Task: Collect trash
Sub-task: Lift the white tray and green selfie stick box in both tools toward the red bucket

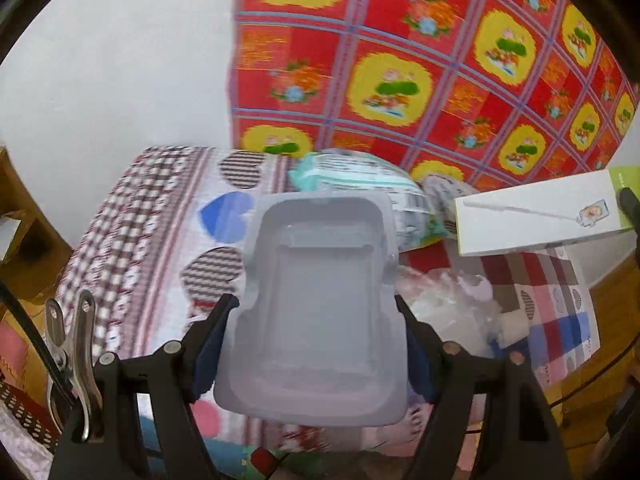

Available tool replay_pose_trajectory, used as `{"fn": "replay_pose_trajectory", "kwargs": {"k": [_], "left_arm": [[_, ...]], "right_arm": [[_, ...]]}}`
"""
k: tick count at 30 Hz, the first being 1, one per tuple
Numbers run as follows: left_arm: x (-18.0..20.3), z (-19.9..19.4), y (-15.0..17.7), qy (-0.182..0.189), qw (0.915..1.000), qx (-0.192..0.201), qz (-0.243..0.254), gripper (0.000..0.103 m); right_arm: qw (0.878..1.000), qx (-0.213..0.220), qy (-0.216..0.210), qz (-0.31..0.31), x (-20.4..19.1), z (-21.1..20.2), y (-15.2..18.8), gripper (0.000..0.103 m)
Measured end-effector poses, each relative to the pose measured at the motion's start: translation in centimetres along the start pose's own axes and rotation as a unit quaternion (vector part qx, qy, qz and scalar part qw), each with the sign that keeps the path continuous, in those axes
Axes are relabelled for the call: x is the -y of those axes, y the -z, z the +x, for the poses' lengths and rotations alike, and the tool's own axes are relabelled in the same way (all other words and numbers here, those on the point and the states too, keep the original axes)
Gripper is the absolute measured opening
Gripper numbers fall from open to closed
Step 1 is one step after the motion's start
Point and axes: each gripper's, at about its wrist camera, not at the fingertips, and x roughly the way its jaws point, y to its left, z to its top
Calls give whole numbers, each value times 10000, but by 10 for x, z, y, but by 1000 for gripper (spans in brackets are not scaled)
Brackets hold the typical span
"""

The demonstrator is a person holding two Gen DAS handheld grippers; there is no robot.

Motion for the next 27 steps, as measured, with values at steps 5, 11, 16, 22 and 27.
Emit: {"fn": "replay_pose_trajectory", "kwargs": {"k": [5,11,16,22,27], "left_arm": [[-43,-22,14,-106,9998,99,-138,78],[-100,-45,36,-265,9990,164,-324,78],[-143,-58,50,-495,9974,239,-476,78],[-183,-66,53,-752,9939,338,-729,78],[-214,-61,49,-916,9894,373,-1059,78]], "right_arm": [[9999,-82,-94,-58,-40,13,20,2],[9993,-201,-252,-209,-88,36,44,2],[9974,-397,-470,-376,-121,61,52,2],[9937,-646,-726,-554,-146,96,53,2],[9889,-858,-1010,-666,-156,137,49,2]]}}
